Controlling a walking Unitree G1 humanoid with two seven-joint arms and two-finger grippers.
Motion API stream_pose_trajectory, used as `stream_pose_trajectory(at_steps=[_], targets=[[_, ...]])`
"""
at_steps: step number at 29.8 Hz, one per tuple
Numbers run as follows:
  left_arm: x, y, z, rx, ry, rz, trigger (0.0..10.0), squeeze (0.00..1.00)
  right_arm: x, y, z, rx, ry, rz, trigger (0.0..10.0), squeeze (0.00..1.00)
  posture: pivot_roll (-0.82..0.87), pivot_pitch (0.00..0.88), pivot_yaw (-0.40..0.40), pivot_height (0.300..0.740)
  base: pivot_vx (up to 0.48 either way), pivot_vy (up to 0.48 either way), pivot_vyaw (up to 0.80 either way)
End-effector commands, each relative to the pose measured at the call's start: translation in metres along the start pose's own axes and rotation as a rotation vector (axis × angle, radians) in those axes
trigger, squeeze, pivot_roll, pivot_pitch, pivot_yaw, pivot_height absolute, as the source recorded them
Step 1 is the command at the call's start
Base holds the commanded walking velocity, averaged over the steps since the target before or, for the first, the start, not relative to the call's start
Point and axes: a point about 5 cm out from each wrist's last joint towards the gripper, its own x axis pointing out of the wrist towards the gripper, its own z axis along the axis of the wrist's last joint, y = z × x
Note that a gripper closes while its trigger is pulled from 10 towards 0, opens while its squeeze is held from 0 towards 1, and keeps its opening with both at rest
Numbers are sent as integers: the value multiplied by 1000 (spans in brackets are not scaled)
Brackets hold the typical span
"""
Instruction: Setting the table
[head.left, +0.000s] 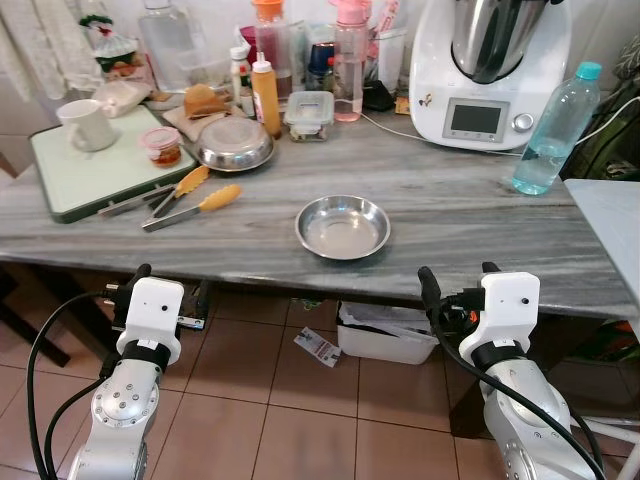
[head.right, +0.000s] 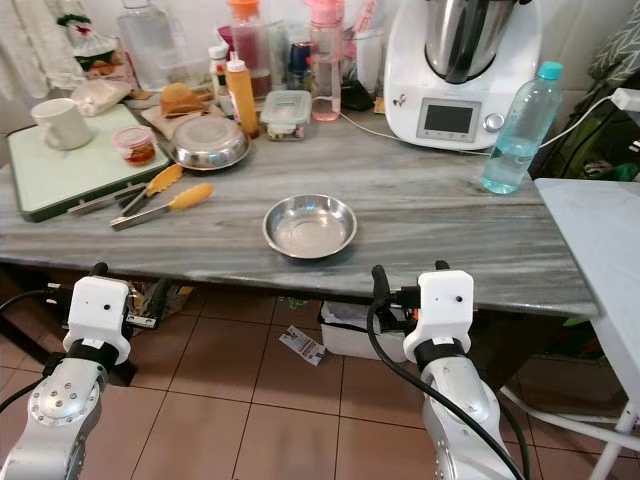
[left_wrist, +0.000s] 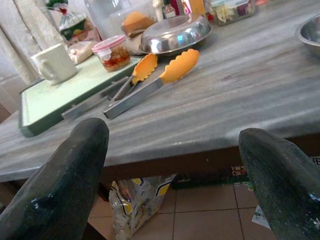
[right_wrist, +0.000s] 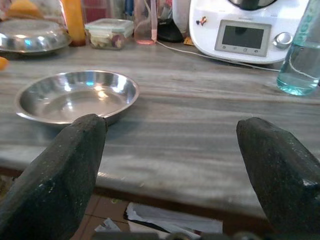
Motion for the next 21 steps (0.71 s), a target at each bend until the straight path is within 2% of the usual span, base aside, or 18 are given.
stream_pose_trajectory(at_steps=[1,21], targets=[[0,0,-2,9,15,-8,10000,0,1,-2,1,1,-8,-10,10000,0,-54,0,55,740,-296,0,0],[1,-1,-2,10,16,-22,10000,0,2,-6,-2,8,6,-41,10000,0,-55,0,59,740,-307,0,0]])
